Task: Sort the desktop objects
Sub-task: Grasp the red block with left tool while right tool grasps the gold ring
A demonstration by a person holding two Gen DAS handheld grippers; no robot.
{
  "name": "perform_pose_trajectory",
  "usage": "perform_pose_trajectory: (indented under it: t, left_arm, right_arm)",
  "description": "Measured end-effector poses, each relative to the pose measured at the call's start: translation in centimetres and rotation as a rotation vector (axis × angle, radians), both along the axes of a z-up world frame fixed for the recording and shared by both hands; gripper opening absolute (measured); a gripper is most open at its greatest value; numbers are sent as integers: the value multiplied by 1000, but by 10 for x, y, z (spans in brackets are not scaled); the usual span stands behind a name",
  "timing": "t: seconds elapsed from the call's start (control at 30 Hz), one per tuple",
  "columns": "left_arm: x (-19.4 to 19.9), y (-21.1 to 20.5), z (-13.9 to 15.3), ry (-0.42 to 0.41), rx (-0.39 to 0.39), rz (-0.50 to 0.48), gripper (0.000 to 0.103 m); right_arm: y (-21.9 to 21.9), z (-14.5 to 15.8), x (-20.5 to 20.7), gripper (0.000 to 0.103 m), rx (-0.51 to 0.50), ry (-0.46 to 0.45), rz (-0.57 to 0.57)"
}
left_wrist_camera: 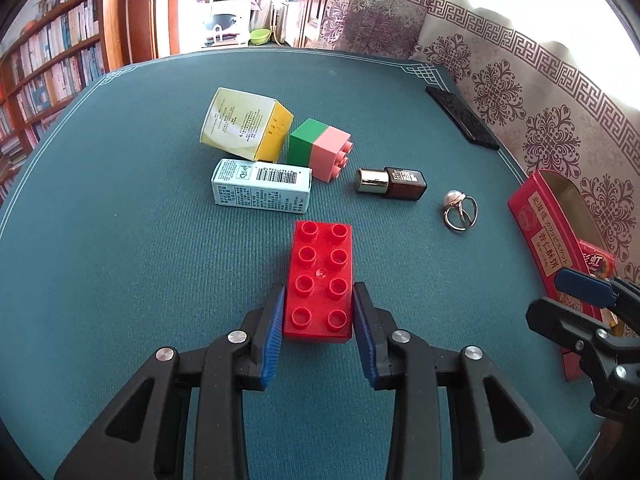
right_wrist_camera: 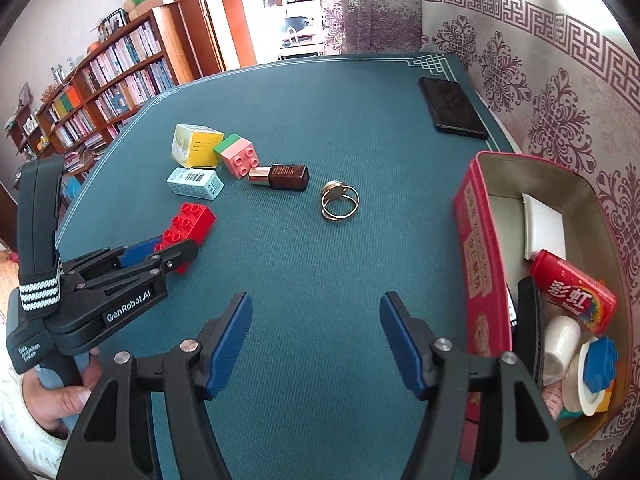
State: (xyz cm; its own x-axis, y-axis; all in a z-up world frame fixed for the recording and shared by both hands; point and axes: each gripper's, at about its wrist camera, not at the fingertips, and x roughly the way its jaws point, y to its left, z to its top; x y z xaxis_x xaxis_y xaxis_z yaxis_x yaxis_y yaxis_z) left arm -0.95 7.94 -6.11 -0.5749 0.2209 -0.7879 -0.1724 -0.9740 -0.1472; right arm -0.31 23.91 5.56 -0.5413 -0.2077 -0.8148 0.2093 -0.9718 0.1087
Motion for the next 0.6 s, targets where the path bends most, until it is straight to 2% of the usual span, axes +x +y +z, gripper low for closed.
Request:
perform_pose_trajectory:
  t: [0.2, 0.43, 0.6]
  left_arm:
    - [0, -2, -2, -4, 8, 3, 35]
    - [-2, -5, -7, -19, 20, 12, 36]
    - [-4, -5, -10, -25, 30, 16, 36]
  right_arm:
    - [-9, -6, -28, 70, 2, -2, -17]
    - [-21, -19, -57, 65, 87, 26, -14]
    - [-19, -25, -77, 61, 94, 9, -35]
